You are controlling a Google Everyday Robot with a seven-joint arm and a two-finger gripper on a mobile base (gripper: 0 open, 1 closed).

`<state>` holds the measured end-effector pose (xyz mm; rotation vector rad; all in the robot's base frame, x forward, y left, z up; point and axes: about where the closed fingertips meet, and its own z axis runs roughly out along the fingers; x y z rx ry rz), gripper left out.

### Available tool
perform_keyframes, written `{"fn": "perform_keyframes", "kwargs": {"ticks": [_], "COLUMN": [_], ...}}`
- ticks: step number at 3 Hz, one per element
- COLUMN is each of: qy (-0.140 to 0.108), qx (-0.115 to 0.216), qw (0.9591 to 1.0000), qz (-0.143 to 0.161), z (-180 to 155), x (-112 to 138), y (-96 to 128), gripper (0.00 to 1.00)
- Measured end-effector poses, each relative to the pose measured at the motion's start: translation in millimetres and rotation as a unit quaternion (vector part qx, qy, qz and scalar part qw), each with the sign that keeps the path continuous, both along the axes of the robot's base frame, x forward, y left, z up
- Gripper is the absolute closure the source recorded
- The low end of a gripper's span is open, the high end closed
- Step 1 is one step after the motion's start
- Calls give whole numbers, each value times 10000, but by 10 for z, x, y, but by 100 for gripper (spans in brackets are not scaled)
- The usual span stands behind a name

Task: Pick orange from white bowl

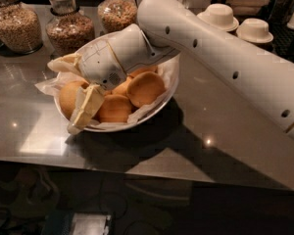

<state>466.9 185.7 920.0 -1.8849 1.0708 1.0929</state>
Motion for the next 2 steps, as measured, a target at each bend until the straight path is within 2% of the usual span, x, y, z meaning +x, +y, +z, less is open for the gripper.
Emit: {"fn": "perform_keyframes", "kwargs": {"ticks": [1, 2], "qy": [134, 135], "qx": [146, 146], "qw": [9997, 9997], "qz": [129, 127], "z": [-10, -5], "x": [-2, -2], "y": [190, 186], "gripper": [0, 0]}}
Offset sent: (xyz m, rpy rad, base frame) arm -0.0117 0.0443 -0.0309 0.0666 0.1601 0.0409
